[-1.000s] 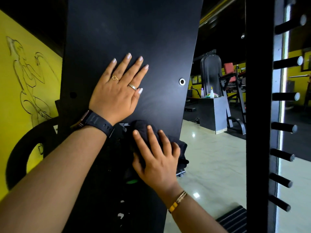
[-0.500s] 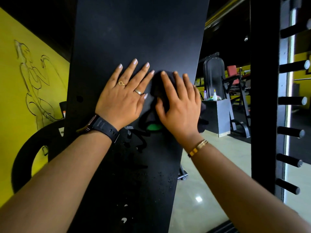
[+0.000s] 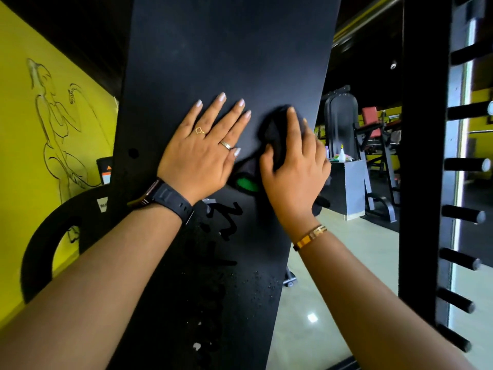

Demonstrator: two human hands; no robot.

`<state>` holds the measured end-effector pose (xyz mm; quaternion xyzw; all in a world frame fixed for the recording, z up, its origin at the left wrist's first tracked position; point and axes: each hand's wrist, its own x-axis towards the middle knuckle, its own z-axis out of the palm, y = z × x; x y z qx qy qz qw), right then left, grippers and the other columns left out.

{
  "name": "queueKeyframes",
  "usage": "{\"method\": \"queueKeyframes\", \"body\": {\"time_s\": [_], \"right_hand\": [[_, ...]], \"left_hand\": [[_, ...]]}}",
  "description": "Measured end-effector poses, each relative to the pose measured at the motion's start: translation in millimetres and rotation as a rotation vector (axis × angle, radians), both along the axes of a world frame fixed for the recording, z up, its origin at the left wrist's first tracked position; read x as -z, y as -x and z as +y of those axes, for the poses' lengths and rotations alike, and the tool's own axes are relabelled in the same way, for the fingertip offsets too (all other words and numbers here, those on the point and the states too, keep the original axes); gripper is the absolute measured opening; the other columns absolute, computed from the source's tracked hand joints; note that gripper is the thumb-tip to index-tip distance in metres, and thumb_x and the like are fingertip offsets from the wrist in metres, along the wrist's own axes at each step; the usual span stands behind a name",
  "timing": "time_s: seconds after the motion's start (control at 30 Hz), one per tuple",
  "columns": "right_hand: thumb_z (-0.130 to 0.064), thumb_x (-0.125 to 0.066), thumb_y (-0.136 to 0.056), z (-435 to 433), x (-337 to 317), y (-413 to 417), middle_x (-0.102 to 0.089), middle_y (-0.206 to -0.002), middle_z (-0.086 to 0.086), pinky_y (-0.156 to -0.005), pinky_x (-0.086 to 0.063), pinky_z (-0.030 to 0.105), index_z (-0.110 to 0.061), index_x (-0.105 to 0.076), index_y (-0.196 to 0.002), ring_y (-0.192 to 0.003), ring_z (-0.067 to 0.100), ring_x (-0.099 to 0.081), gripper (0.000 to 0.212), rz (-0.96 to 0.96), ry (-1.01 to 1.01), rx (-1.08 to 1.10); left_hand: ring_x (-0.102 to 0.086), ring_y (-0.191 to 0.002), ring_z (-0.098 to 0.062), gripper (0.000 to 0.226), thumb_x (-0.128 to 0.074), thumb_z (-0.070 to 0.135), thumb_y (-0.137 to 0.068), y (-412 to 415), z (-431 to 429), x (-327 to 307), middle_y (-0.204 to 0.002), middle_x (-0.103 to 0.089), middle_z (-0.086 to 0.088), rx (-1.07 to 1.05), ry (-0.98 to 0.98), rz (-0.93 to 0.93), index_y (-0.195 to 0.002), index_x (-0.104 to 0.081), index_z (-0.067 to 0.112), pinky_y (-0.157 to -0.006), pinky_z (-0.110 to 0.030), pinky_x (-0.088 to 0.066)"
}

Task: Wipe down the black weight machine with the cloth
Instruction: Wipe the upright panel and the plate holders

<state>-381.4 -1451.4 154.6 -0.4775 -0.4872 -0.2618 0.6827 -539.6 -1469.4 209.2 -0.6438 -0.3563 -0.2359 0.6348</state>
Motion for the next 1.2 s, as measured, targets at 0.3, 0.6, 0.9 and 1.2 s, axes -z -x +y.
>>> {"method": "queueKeyframes", "body": {"time_s": [0.3, 0.6, 0.9, 1.2], "right_hand": [[-0.042, -0.048, -0.082, -8.1, 31.2, 4.9, -0.052, -0.140, 0.009, -0.091, -0.040, 0.047, -0.026, -0.039, -0.142, -0.124, 0.033, -0.047, 0.063, -0.077, 0.011, -0.025], [-0.045, -0.051, -0.080, -38.6, 37.3, 55.2, -0.047, -0.146, 0.006, -0.088, -0.031, 0.042, -0.028, -0.042, -0.145, -0.128, 0.031, -0.041, 0.068, -0.275, 0.036, -0.106], [-0.040, -0.055, -0.083, -57.5, 76.3, 105.6, -0.045, -0.147, 0.006, -0.099, -0.037, 0.049, -0.030, -0.040, -0.147, -0.131, 0.033, -0.043, 0.066, -0.791, -0.063, -0.163], [-0.033, -0.058, -0.081, -56.2, 31.5, 88.7, -0.057, -0.137, 0.004, -0.081, -0.037, 0.039, -0.021, -0.048, -0.136, -0.118, 0.029, -0.056, 0.058, -0.732, -0.144, -0.188]], "left_hand": [[-0.033, -0.142, -0.028, 0.054, -0.028, 0.025, -0.097, 32.7, -21.7, -29.5, -0.154, -0.036, -0.006, 0.012, 0.142, 0.329, -0.148, -0.038, 0.011, -0.116, -0.045, -0.019], [-0.033, -0.143, -0.026, 0.051, -0.032, 0.031, -0.099, 66.9, -36.2, -71.9, -0.155, -0.034, -0.005, -0.042, 0.160, 0.475, -0.149, -0.037, 0.022, -0.117, -0.044, -0.023], [-0.035, -0.142, -0.025, 0.048, -0.035, 0.028, -0.100, 72.0, -31.4, -77.4, -0.153, -0.038, -0.004, 0.023, 0.166, 0.473, -0.147, -0.042, 0.021, -0.116, -0.045, -0.026], [-0.049, -0.129, -0.025, 0.042, -0.030, 0.034, -0.104, 59.1, -31.2, -126.3, -0.144, -0.050, -0.003, -0.063, 0.074, 0.575, -0.143, -0.046, 0.031, -0.116, -0.043, -0.027]]}}
